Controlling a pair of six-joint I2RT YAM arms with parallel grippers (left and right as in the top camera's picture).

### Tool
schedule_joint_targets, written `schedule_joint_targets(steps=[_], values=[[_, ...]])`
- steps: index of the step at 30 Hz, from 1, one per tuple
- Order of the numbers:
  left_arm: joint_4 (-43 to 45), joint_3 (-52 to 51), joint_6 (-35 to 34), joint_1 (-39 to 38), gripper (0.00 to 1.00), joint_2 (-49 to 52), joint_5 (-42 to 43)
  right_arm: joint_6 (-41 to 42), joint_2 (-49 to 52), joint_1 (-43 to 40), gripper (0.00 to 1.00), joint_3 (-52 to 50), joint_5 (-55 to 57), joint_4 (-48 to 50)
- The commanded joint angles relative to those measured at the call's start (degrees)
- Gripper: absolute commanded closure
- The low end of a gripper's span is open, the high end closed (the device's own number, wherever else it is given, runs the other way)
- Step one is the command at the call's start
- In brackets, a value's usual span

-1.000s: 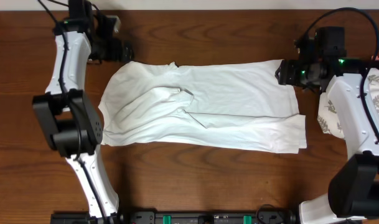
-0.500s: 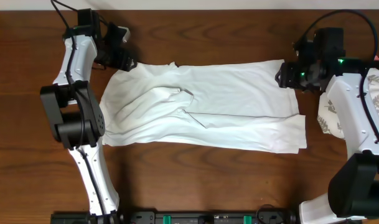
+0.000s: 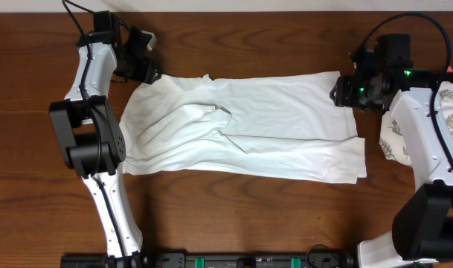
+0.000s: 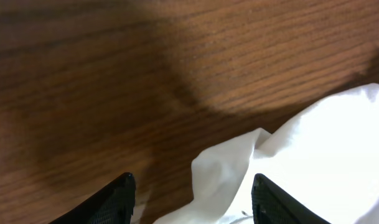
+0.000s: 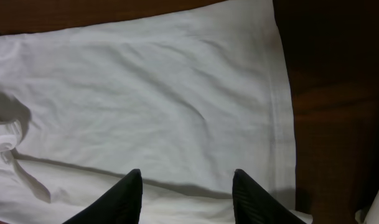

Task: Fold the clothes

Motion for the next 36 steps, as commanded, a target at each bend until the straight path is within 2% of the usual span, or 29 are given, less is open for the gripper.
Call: schedule_joint_targets(steps=[1,24,28,31,33,36], values=[[0.7,-0.2,0.6,0.1,0.39,1.5,-0.4,-0.7,-0.5,-0.3,0.56,0.8,-0.6,-0.2],[3.7,-5.0,0.6,0.1,0.40,1.6,-0.4,-0.7,-0.5,-0.3,0.58,0.8,-0.6,-0.4],[4.2,-5.0,-0.7,0.1,0.70,1.6,-0.3,-0.7,-0.5,-0.3,0.61,0.8,-0.6,-0.4],[4.3,-5.0,-2.1,0.1,0.88,1.6,-0.1,-0.7,-0.5,-0.3,0.62,0.8,-0.6,-0.3],[4.3,-5.0,-4.0,0.1,0.92,1.5,0.6,-0.7,-0.5,-0.3,0.64,0.8,-0.6,-0.2],[3.2,-5.0,-5.9,0.1,0.93,1.5,2.5,-0.7,-0.5,-0.3,0.66,0.8,-0.6,0.0]])
